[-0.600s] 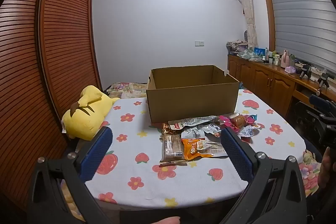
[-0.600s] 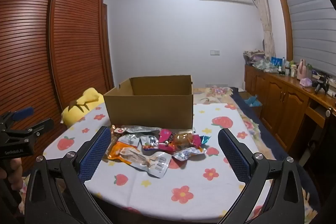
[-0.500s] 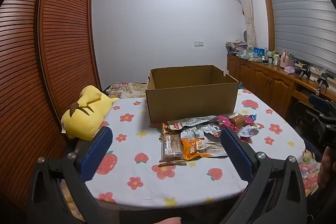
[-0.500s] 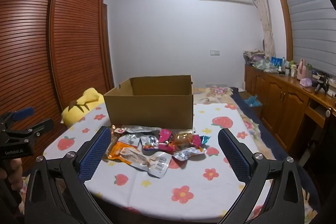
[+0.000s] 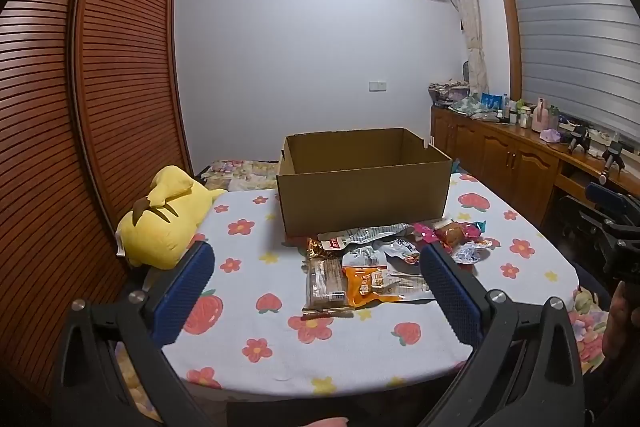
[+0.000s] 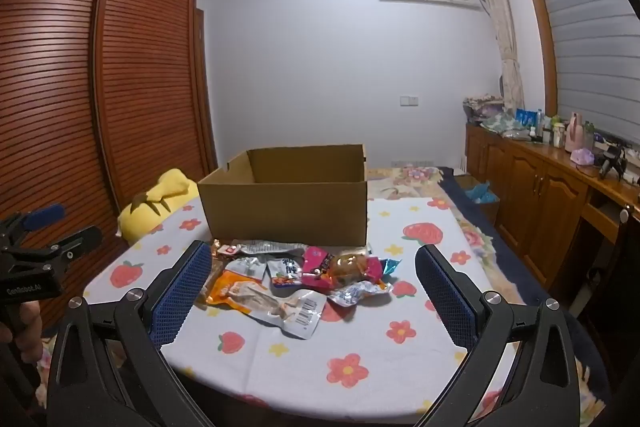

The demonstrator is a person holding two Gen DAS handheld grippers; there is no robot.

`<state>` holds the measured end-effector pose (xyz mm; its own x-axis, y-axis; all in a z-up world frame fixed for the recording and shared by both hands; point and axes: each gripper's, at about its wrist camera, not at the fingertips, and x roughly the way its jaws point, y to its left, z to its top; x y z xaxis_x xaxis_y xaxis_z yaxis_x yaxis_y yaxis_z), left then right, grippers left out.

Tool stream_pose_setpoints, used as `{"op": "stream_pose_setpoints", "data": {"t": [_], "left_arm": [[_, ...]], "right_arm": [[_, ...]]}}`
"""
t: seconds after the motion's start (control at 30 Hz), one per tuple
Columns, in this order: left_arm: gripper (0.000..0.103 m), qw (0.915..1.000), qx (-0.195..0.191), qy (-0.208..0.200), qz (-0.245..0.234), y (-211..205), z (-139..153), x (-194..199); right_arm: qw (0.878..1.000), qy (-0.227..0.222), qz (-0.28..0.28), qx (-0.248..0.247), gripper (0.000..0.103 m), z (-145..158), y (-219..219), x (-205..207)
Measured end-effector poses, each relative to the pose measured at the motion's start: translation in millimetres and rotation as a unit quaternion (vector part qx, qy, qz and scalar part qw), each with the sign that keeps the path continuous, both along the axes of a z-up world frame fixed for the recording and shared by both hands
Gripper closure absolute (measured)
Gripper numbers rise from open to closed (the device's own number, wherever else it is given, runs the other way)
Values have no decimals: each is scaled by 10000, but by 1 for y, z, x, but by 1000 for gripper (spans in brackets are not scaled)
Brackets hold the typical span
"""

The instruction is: Organize snacks

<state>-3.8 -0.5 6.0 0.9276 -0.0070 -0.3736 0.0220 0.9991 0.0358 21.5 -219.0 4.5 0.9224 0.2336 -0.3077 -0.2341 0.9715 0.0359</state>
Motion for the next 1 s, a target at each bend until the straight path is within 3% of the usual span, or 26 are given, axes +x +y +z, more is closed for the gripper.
{"op": "stream_pose_setpoints", "data": {"t": [1.0], "left_arm": [[0, 10000, -26, -92, -23, 1, 10, -6]], "right_arm": [[10000, -65, 2, 13, 0, 11, 4, -3]]}}
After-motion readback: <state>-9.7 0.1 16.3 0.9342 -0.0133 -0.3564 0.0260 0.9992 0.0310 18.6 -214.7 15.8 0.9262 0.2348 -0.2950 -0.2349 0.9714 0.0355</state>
